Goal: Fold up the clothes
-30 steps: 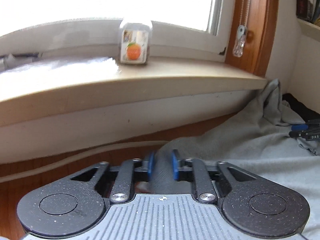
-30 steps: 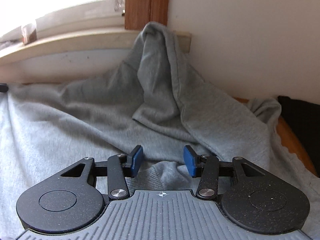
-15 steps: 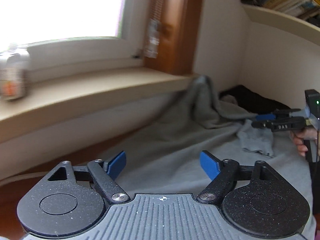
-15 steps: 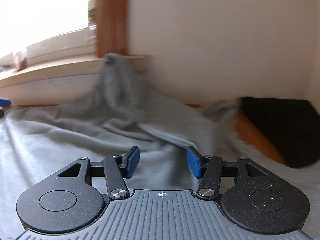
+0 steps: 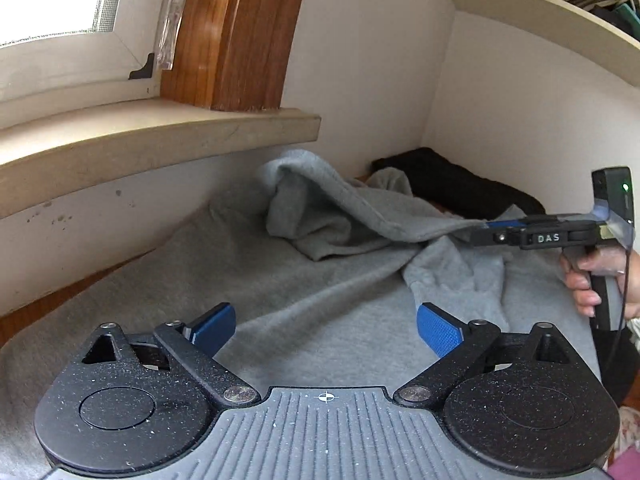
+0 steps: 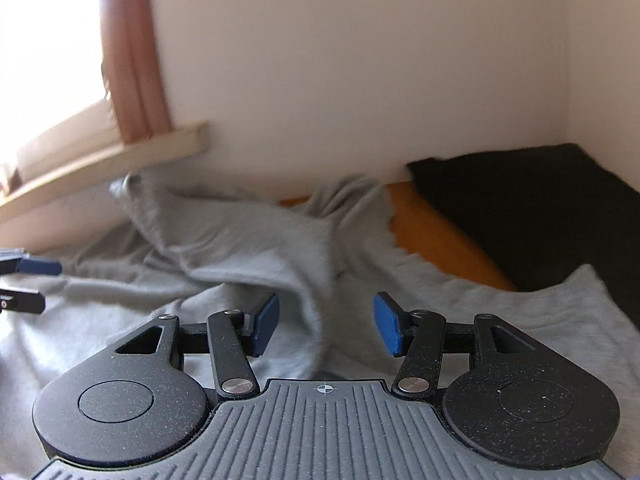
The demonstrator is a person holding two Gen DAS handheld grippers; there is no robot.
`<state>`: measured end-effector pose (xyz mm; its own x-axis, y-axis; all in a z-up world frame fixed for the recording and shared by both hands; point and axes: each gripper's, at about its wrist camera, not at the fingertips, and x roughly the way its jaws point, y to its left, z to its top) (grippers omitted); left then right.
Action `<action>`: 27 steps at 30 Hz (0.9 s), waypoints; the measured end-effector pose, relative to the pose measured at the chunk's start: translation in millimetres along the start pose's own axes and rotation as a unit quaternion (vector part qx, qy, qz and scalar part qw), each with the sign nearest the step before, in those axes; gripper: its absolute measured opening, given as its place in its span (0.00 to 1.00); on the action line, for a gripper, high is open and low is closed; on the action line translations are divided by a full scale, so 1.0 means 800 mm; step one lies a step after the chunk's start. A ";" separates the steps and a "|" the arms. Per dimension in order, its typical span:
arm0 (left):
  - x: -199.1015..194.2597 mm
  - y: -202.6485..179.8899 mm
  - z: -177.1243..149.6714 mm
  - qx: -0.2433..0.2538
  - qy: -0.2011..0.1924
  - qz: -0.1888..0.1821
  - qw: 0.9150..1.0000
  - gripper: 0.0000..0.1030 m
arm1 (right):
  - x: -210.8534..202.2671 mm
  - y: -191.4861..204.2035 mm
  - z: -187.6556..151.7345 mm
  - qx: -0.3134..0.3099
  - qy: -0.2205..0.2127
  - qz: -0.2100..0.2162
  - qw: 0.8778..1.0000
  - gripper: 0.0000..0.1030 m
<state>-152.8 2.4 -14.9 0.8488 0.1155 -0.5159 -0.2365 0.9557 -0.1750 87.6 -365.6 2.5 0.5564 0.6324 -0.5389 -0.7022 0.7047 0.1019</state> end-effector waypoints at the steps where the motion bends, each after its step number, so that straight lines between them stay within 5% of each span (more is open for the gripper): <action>1: -0.001 0.001 -0.001 0.001 -0.001 0.001 1.000 0.96 | 0.003 0.006 0.001 -0.008 0.008 -0.004 1.000 0.50; 2: -0.003 0.003 -0.002 0.000 -0.003 0.001 1.000 0.97 | 0.006 0.011 0.003 -0.014 0.012 -0.003 1.000 0.40; 3: -0.005 0.006 -0.004 -0.003 -0.004 -0.002 1.000 0.98 | 0.009 0.017 0.004 -0.020 0.017 -0.002 1.000 0.18; 4: -0.007 0.008 -0.006 -0.005 -0.001 -0.005 1.000 0.99 | 0.011 0.023 0.007 -0.026 0.022 -0.002 0.999 0.10; 9: -0.017 0.014 -0.015 -0.014 0.017 -0.014 1.000 0.99 | 0.005 0.060 0.034 -0.031 0.005 0.034 0.999 0.05; 16: -0.044 0.018 -0.026 -0.030 0.005 -0.018 0.999 0.99 | -0.002 0.185 0.110 -0.074 -0.039 0.124 0.989 0.05; 20: -0.063 0.019 -0.031 -0.024 -0.013 -0.027 0.999 0.99 | -0.007 0.260 0.148 -0.063 -0.074 0.226 0.969 0.05; 22: -0.066 0.020 -0.032 -0.024 -0.013 -0.023 0.999 0.99 | -0.013 0.280 0.160 -0.047 -0.091 0.246 0.964 0.19; 24: -0.068 0.021 -0.033 -0.025 -0.013 -0.019 0.999 0.99 | -0.014 0.281 0.158 -0.062 -0.090 0.228 0.968 0.48; 27: -0.072 0.021 -0.031 -0.027 -0.021 -0.011 0.999 0.99 | -0.012 0.256 0.148 -0.073 -0.072 0.184 0.978 0.49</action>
<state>-217.2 5.3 -8.9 0.8729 0.1064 -0.4762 -0.2410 0.9426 -0.2310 -9.1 -189.0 127.2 0.3040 0.8802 -0.3645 -0.9166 0.3745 0.1399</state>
